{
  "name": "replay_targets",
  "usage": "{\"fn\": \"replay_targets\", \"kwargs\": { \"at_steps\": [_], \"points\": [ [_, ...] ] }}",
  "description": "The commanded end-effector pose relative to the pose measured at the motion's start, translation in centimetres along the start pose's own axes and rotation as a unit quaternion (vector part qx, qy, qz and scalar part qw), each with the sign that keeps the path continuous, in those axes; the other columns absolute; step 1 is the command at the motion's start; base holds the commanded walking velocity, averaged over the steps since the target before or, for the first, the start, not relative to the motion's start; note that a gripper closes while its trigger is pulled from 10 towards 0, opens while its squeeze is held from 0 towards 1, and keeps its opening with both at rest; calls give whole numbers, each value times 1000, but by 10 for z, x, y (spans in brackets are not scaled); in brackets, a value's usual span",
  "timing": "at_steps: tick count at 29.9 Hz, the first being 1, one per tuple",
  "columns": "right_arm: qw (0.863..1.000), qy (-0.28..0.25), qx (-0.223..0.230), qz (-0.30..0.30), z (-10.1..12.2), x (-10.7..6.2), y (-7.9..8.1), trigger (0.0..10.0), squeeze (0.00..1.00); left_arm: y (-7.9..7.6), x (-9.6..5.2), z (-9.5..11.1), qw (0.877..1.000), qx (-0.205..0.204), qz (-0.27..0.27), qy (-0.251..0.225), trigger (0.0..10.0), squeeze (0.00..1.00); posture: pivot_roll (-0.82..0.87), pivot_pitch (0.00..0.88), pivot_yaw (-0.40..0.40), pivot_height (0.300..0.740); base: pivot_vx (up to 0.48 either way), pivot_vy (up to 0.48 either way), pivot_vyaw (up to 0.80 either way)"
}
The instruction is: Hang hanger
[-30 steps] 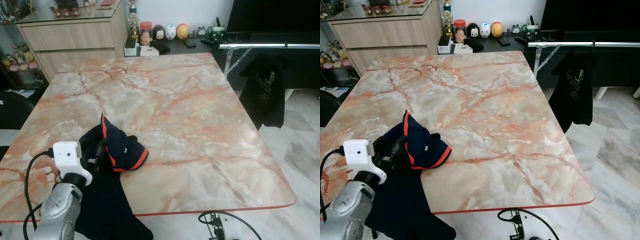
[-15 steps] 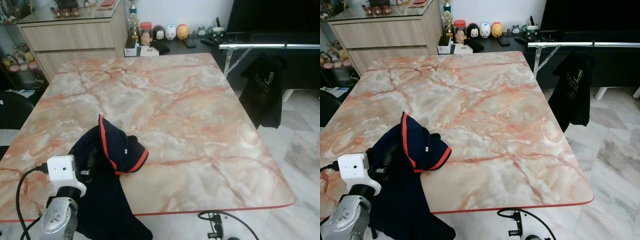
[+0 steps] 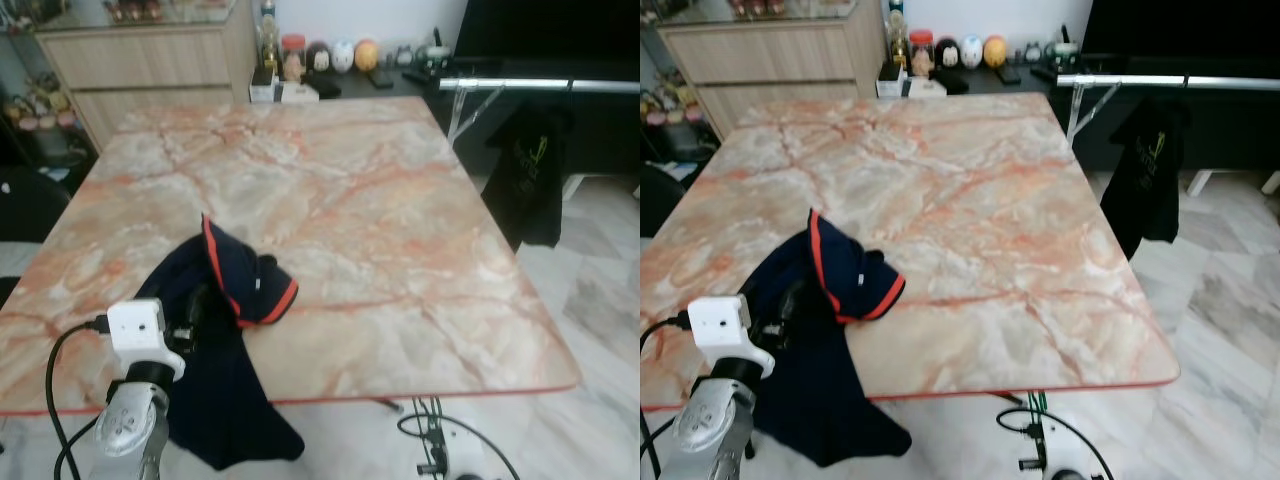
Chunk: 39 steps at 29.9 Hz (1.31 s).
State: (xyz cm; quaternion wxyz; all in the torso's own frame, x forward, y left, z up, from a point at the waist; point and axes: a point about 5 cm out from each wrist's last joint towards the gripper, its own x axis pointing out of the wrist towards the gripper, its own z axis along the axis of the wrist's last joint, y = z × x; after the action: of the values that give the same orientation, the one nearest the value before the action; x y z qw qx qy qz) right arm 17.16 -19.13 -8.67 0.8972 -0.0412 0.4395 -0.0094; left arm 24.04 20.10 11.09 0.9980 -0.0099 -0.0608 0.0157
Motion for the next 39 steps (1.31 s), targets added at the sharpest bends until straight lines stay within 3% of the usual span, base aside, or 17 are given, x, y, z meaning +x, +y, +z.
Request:
{"fn": "replay_targets", "kwargs": {
  "at_steps": [1,17,39],
  "points": [
    [1000,0,5,-4,-3,-1,-1,10000,0,-2,1,3,1000,-4,2,-11,10000,0,4,0,12,740,-274,0,0],
    [1000,13,5,-9,-9,-2,-5,10000,0,-3,1,3,1000,-6,-1,-13,10000,0,5,0,14,740,-265,0,0],
    [1000,-1,7,-10,1,0,-3,10000,0,-4,3,-2,1000,-9,-3,-2,10000,0,7,0,11,740,-237,0,0]
  ]
}}
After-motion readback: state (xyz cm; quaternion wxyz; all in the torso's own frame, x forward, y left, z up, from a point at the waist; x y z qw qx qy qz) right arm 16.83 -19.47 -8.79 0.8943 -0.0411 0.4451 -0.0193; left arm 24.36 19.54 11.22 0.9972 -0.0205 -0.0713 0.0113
